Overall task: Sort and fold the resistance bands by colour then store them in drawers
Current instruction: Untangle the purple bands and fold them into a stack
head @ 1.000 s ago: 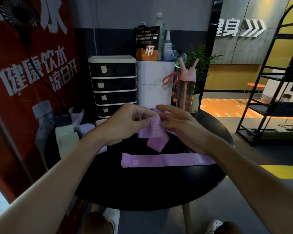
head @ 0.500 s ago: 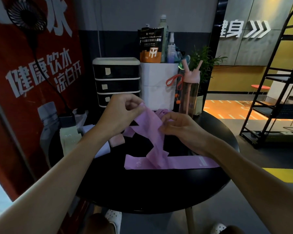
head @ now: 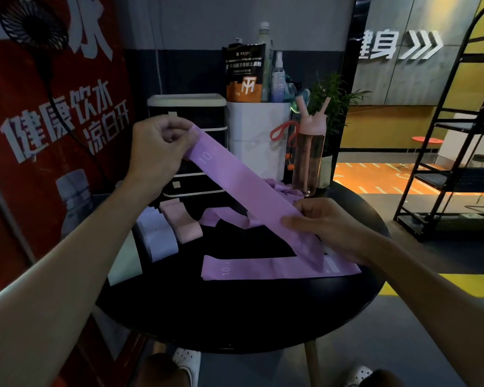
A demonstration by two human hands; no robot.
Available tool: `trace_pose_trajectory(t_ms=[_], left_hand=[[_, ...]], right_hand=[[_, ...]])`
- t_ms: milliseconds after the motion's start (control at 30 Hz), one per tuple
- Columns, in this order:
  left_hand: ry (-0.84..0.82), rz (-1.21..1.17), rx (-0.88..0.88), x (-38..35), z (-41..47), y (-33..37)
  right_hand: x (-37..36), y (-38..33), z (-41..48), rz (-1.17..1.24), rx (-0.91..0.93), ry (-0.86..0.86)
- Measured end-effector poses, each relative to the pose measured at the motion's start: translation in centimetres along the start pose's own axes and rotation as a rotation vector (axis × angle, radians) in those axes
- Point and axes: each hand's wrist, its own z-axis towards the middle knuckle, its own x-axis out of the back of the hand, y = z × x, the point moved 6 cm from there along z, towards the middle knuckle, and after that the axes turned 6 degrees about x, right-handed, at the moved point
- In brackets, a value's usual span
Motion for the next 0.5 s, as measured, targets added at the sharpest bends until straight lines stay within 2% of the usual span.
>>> trace_pose_trajectory(t_ms=[300, 433, 500], left_hand=[[0.013, -0.006, 0.031, 0.8, -0.2, -2.8], [-0.006, -0.019, 0.074, 0.4, -1.4, -4.1], [-0.008, -0.025, 0.109, 0.1, -2.3, -5.0]], right_hand=[[2.6, 3.4, -3.2, -0.061, -0.082, -0.080], [4.1, 4.7, -4.4, -0.009, -0.109, -0.014], [4.5, 5.3, -4.8, 0.080, -0.132, 0.085]])
